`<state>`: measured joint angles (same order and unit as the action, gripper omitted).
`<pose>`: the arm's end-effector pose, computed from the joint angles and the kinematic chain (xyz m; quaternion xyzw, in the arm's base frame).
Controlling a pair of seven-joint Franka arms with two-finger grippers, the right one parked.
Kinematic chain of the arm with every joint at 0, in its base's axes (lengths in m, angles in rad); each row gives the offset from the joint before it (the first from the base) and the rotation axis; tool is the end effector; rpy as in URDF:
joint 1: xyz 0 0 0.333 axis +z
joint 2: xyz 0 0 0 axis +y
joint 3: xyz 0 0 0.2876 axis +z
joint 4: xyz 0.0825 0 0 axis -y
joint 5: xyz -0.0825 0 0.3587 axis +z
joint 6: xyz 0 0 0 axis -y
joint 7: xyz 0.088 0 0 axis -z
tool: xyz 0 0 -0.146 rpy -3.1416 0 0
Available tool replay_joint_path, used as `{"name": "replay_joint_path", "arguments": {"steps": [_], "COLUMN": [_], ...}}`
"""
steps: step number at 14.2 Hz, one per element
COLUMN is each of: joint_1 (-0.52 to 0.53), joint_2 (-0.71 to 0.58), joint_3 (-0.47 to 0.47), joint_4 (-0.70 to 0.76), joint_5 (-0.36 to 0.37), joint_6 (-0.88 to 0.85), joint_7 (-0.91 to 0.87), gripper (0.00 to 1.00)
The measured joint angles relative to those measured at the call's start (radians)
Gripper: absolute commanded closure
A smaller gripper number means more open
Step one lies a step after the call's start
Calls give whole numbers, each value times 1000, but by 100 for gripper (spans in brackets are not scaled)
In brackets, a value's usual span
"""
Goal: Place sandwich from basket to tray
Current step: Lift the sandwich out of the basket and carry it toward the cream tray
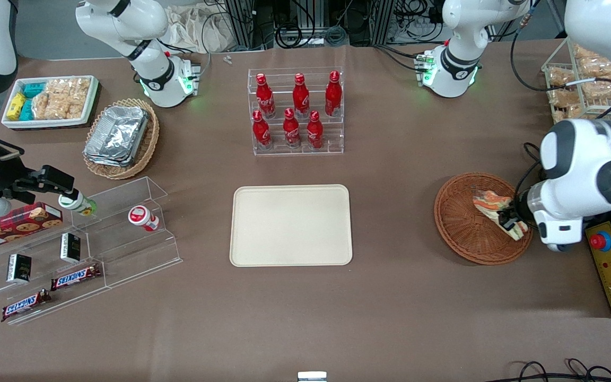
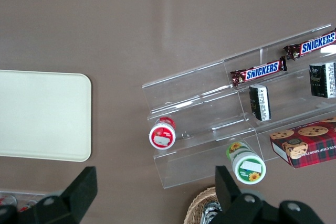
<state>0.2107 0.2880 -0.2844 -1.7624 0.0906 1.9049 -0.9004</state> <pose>0.5826 -0.0259 0.3418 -0.9196 -0.3872 0.0580 0.0324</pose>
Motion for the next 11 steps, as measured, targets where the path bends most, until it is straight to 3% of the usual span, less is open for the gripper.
{"name": "replay_joint_path", "arguments": {"steps": [4,8,11], "joint_1": [-2,-21,-110], "joint_2": [1,53,162], "joint_3": [-114,-263,-285], "joint_4": [145,192,198], "joint_5": [0,0,0], "joint_6": [-67,-63,80], "joint_7": [1,112,146], "gripper": [100,99,100]}}
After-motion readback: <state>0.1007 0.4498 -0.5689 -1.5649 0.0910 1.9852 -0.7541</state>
